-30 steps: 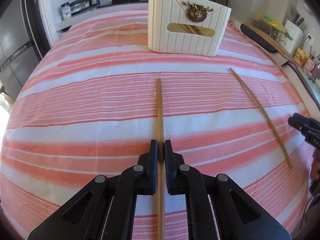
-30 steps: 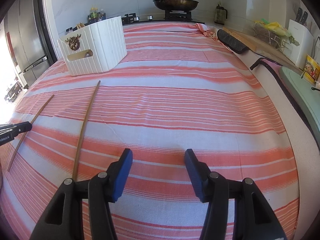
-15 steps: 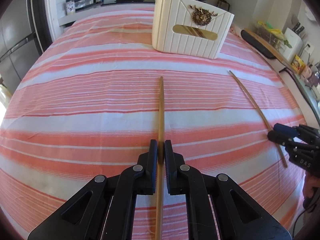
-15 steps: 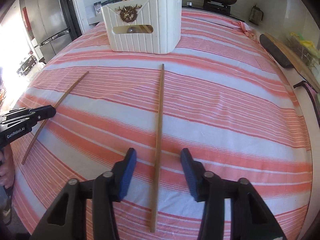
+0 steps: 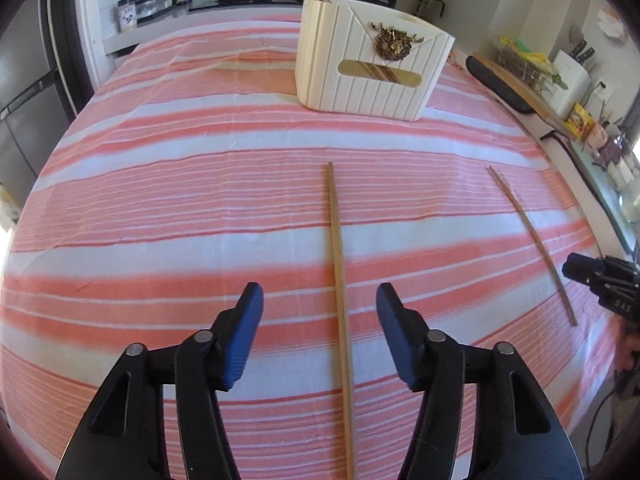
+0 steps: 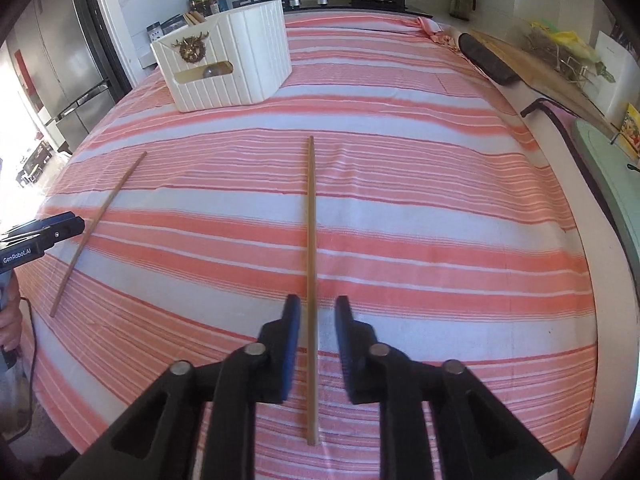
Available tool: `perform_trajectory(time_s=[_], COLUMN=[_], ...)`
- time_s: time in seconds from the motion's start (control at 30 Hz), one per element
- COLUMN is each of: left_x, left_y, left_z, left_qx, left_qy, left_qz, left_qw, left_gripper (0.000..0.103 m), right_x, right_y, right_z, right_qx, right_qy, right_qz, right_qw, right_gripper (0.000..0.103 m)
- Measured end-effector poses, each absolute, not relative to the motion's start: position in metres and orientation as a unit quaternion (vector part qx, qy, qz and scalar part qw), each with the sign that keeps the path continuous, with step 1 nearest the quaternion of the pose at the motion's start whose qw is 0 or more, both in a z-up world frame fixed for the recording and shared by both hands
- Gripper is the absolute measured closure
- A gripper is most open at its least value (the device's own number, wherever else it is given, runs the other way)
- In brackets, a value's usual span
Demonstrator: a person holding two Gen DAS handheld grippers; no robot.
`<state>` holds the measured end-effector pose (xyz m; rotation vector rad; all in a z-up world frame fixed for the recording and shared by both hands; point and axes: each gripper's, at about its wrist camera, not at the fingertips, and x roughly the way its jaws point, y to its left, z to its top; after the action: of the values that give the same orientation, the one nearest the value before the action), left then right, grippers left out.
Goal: Organize utensils
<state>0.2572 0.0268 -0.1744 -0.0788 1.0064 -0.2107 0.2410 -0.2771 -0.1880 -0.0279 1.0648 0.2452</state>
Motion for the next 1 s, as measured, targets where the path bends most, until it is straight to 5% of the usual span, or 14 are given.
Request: perform_trajectory(time_s=[0.17, 0.5, 0.6, 0.63, 0.67, 0.7, 1.0], left_x=[0.289, 0.336, 0.342, 0.344, 0.345, 0.346, 0.323], left_y=[0.025, -0.005, -0.011, -0.012, -0.014, -0.015, 0.007], left_z=[-0.165, -0.201, -0.199, -0.198, -0.197, -0.197, -0.146], left_qx=[-0.017, 0.055, 0.063, 0.061, 0.06, 0.06, 0.007], left_qy=[0.502, 0.554, 0.548, 0.546, 0.545, 0.543, 0.47], left_qz=[-0.124, -0.093, -0.096, -0.099, -0.102, -0.104, -0.111], left_qw=[0.856, 0.825, 0.828, 0.83, 0.83, 0.831, 0.876], left_gripper=[0.03, 0.033, 0.05, 0.066, 0.085, 0.094, 0.099], right_x=[0.265, 0.329, 0.349, 0.356, 0.362, 0.367, 0.35], right_y=[-0.28, -0.248, -0.236, -0.232, -0.229, -0.226, -0.246], right_z=[-0.17, -0.202, -0.207, -0.207, -0.207, -0.207, -0.158], right_qx=[-0.011, -0.058, -0.064, -0.064, -0.064, -0.066, 0.015], right_qy=[0.526, 0.568, 0.561, 0.559, 0.554, 0.554, 0.482], right_qz=[0.156, 0.17, 0.165, 0.161, 0.156, 0.15, 0.17], right_qw=[0.836, 0.803, 0.809, 0.811, 0.815, 0.816, 0.86], right_gripper=[0.062, 0.062, 0.062, 0.064, 0.07, 0.093, 0.097])
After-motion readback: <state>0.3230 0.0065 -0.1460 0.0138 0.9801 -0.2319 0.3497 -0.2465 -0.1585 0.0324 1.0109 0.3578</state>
